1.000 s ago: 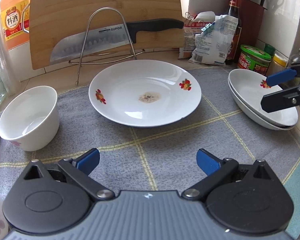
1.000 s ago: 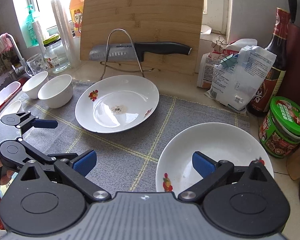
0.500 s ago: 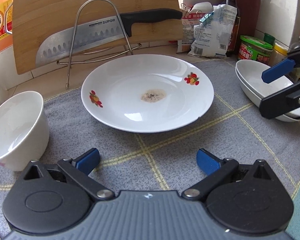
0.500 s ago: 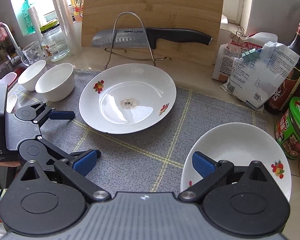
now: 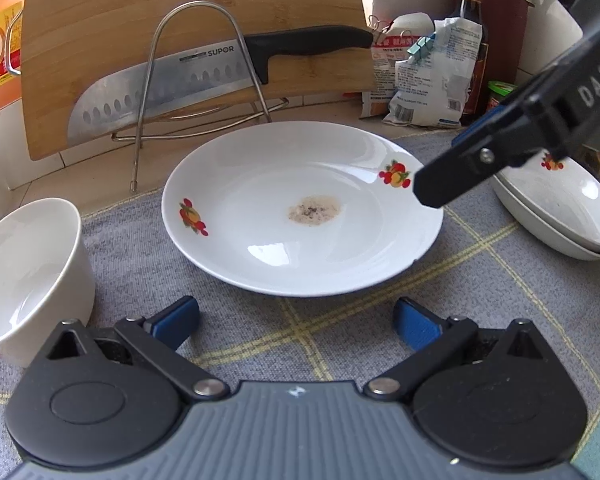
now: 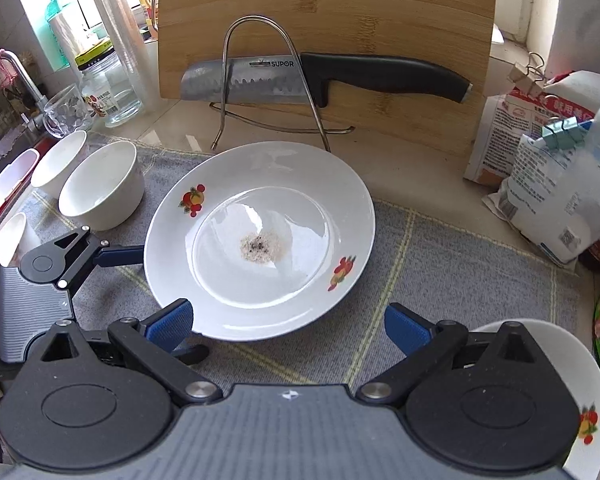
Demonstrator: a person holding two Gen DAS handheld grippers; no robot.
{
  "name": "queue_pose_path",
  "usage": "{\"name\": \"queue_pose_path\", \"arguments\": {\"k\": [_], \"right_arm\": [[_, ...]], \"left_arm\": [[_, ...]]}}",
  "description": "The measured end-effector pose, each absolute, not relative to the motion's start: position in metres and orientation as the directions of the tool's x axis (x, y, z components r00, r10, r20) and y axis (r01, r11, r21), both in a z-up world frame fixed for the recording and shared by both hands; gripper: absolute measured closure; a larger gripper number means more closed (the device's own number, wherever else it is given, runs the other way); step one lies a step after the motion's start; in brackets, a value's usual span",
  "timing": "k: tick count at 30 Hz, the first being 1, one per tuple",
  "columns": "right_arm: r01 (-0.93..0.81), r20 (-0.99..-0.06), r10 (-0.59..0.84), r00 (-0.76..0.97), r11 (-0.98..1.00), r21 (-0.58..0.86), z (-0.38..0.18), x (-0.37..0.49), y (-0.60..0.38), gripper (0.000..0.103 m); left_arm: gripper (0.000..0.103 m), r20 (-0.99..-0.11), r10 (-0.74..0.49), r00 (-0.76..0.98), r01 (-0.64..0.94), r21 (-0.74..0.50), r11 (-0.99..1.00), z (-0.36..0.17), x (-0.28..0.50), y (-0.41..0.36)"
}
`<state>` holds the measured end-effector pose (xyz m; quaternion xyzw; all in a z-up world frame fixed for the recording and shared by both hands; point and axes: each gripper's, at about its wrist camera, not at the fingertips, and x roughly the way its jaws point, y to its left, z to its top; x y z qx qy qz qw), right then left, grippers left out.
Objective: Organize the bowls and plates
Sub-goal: 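Close the right gripper on the stained plate's rim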
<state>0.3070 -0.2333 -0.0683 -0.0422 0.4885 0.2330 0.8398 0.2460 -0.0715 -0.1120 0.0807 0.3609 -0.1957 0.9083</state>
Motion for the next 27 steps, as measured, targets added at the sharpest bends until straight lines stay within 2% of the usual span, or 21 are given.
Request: {"name": "queue_pose_path", "arguments": {"k": [17,27], "right_arm": [[-0.437,-0.877,0.414,0.245,0.854,0.281,-0.106,0.377,-0.219,0.000],[-0.477,-0.867,0.443,0.227,0.827,0.298,-0.106,0.398,-0.213,0.000]], "left_arm": [[0.000,-0.676,-0.308,0.670,0.424,0.006,0.906,-0.112,0.249,-0.070],[0.000,-0.669,-0.341,0.661,0.465,0.008,0.885,-0.112,0.255,-0.065]]}}
